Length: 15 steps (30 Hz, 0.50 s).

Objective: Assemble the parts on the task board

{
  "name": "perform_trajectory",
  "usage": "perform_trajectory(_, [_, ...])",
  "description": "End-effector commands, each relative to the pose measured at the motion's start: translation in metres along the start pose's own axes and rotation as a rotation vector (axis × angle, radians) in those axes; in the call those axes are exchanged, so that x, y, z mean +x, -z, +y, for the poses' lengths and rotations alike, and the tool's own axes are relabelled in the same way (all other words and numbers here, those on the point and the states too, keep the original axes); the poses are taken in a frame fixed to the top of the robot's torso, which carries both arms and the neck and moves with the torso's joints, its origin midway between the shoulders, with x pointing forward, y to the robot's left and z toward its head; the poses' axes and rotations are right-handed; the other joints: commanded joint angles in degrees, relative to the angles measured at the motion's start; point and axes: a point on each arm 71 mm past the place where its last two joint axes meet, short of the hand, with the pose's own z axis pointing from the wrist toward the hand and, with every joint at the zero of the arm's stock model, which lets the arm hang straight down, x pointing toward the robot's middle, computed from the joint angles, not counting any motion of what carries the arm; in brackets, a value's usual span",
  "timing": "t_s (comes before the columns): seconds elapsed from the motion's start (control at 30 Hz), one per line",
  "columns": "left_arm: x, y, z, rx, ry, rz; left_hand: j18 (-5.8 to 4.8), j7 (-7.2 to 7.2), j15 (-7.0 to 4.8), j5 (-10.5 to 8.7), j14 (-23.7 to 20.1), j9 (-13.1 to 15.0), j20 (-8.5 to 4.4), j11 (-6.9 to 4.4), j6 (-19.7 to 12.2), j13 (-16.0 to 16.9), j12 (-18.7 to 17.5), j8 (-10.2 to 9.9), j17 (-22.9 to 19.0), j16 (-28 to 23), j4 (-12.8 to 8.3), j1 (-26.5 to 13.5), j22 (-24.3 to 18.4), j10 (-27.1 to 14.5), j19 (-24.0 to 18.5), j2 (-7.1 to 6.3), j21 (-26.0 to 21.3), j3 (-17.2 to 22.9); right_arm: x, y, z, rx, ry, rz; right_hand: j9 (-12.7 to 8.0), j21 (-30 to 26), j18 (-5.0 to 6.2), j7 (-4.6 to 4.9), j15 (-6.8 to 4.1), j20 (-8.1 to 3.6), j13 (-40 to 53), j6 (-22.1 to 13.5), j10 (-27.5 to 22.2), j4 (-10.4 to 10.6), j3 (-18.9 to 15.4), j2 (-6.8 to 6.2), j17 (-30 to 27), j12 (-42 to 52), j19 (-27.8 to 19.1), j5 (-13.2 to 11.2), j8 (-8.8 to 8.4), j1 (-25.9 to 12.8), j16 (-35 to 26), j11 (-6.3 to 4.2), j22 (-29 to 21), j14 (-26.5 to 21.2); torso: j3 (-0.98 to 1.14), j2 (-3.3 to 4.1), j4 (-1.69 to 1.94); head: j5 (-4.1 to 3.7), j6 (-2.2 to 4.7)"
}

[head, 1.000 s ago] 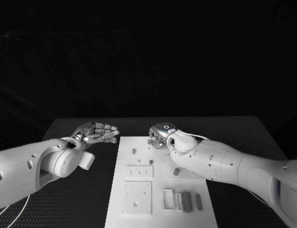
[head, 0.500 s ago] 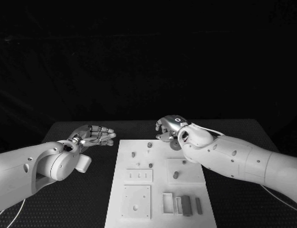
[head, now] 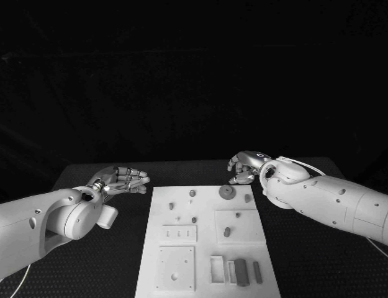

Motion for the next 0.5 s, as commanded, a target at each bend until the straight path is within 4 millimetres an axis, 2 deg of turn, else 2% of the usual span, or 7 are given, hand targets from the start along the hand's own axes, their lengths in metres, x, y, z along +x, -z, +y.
perform_trajectory(0.03, [0.002, -0.001, -0.002, 0.014, 0.006, 0.015, 0.07, 0.46, 0.13, -0.28, 0.3, 0.0, -0.07, 0.03, -0.2, 0.0, -0.3, -0.3, 0.1, -0.2, -0.1, -0.6, -0.1, 0.0, 0.4, -0.05, -0.2, -0.1, 0.007, 0.000, 0.003, -0.058, 0.021, 0.100, -0.1, 1.1, 0.88, 0.25, 0.14, -0.56, 4.5, 0.6, -2.1, 0.2, -0.3, -0.53, 0.5, 7.3, 0.7, 0.4, 0.09, -0.6, 2.3, 0.80, 1.3, 0.3, 0.01, 0.03, 0.04, -0.16, -0.17])
perform_trajectory(0.1, [0.003, -0.001, -0.002, 0.015, 0.006, 0.017, 0.07, 0.46, 0.13, -0.28, 0.3, 0.0, -0.07, 0.03, -0.2, 0.0, -0.3, -0.3, 0.1, -0.3, -0.1, -0.6, -0.1, 0.0, 0.4, -0.05, -0.2, -0.1, 0.008, -0.002, 0.005, -0.064, 0.041, 0.102, -0.3, 1.6, 0.88, 0.33, 0.20, -0.75, 5.4, 0.3, -2.6, 0.6, 0.0, -0.99, 0.6, 9.9, 1.0, 0.4, -0.03, -1.6, 3.2, 0.93, 1.2, 0.3, 0.01, 0.06, -0.01, -0.15, -0.20])
perform_trajectory(0.27, [0.006, -0.003, -0.003, 0.016, 0.007, 0.024, 0.07, 0.46, 0.13, -0.28, 0.3, 0.0, -0.07, 0.03, -0.2, 0.0, -0.3, -0.3, 0.1, -0.3, 0.0, -0.6, -0.1, 0.0, 0.4, -0.04, -0.2, -0.1, 0.014, -0.005, 0.005, -0.058, 0.071, 0.114, -0.5, 2.4, 0.88, 0.38, 0.26, -1.15, 5.8, -0.4, -2.8, 1.1, 0.6, -1.77, 0.5, 12.7, 1.6, 0.3, -0.27, -2.6, 4.4, 0.98, 1.2, 0.5, -0.06, 0.04, 0.22, -0.44, -0.33])
perform_trajectory(0.3, [0.006, -0.003, -0.003, 0.015, 0.007, 0.025, 0.07, 0.46, 0.13, -0.28, 0.3, 0.0, -0.07, 0.03, -0.2, 0.0, -0.3, -0.3, 0.1, -0.3, 0.0, -0.6, -0.1, 0.0, 0.4, -0.03, -0.2, -0.1, 0.017, -0.005, 0.005, -0.057, 0.078, 0.114, -0.5, 2.5, 0.88, 0.43, 0.29, -1.23, 5.8, -0.4, -2.8, 1.2, 0.7, -1.77, 0.4, 13.1, 1.7, 0.3, -0.29, -2.7, 4.6, 1.03, 1.2, 0.6, -0.01, 0.05, 0.27, -0.48, -0.42])
perform_trajectory(0.5, [0.006, -0.003, -0.002, 0.012, 0.007, 0.024, 0.08, 0.50, 0.13, -0.28, 0.4, -0.1, -0.07, 0.05, -0.3, 0.0, -0.3, -0.4, 0.1, -0.3, 0.0, -0.6, -0.1, 0.0, 0.4, 0.05, -0.2, 0.0, 0.023, -0.006, 0.007, -0.060, 0.084, 0.116, -0.5, 3.0, 0.88, 0.66, 0.49, -1.55, 5.6, -0.5, -2.8, 1.2, 1.1, -1.51, 0.8, 14.2, 2.1, 0.3, -0.26, -2.6, 5.2, 1.24, 1.2, 1.1, -0.09, 0.07, 0.22, -0.30, -0.63])
